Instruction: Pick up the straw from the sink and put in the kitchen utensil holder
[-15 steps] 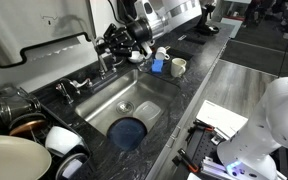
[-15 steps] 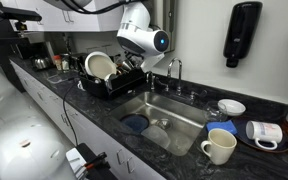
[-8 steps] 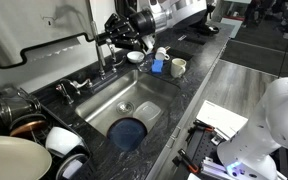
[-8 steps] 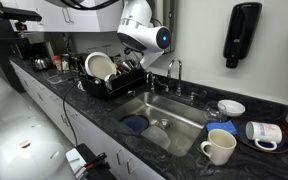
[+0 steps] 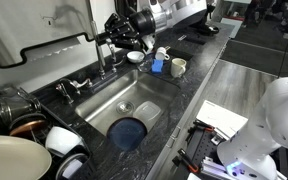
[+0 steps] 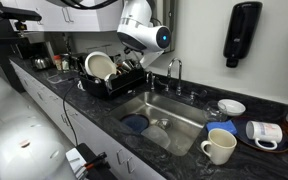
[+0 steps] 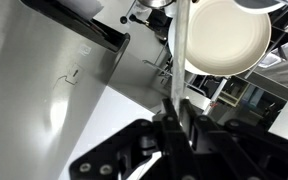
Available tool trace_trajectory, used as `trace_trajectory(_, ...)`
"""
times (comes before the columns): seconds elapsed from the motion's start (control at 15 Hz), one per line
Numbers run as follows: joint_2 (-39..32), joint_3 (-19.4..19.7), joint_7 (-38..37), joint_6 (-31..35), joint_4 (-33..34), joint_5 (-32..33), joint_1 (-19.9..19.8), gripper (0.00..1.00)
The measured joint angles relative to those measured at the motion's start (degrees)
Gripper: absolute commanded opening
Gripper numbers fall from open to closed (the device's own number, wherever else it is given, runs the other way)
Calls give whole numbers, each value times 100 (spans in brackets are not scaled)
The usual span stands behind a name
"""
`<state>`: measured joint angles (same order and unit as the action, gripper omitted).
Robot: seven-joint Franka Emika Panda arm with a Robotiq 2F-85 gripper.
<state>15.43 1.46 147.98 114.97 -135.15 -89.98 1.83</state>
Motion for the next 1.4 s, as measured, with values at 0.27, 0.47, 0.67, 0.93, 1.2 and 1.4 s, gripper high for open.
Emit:
trace_trajectory(0.27, 6, 33, -535, -291, -78, -50, -30, 3)
trace_trajectory(0.47, 19, 160, -1043, -978, -238, -285, -83, 3)
trace_trajectory(0.67, 18, 204, -1462, -1481, -363, -526, -128, 3)
trace_trajectory(0.93, -134, 59, -1867, -1782, -385, -871, -96, 3)
trace_trajectory(1.2, -559, -273, -2017, -1795, -286, -1223, 18, 3)
trace_trajectory(1.4, -891, -469, -2096, -1795, -124, -1408, 140, 3)
